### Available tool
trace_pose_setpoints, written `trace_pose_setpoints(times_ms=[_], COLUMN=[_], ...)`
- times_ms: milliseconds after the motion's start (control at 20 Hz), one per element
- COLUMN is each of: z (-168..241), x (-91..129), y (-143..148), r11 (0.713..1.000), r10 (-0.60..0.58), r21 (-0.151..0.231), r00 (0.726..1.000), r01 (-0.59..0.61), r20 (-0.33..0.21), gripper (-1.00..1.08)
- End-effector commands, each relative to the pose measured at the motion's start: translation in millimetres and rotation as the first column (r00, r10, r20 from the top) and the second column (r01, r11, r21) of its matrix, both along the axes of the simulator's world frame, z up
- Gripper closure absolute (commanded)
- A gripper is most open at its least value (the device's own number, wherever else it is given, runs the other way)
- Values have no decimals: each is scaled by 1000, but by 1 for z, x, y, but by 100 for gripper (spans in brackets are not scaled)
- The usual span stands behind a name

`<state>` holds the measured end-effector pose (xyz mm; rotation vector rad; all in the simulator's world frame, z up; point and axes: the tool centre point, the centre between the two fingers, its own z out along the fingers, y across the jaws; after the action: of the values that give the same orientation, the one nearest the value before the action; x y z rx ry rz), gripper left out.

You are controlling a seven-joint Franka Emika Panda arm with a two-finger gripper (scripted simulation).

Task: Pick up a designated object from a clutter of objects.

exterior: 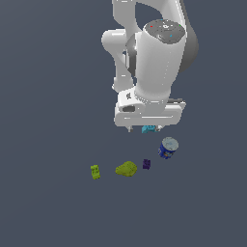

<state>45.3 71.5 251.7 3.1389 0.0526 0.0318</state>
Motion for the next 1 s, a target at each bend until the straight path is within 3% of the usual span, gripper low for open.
trace_pose_setpoints(times_ms=[0,550,950], z=[-22,-129,-172], x=[8,35,39], y=[5,28,36], r11=[999,981,968], r10=[-34,-192,-251], r21=[2,4,2], r00=[999,981,968], r01=[34,192,251], r20=[-3,-16,-20], gripper=[-92,-92,-92])
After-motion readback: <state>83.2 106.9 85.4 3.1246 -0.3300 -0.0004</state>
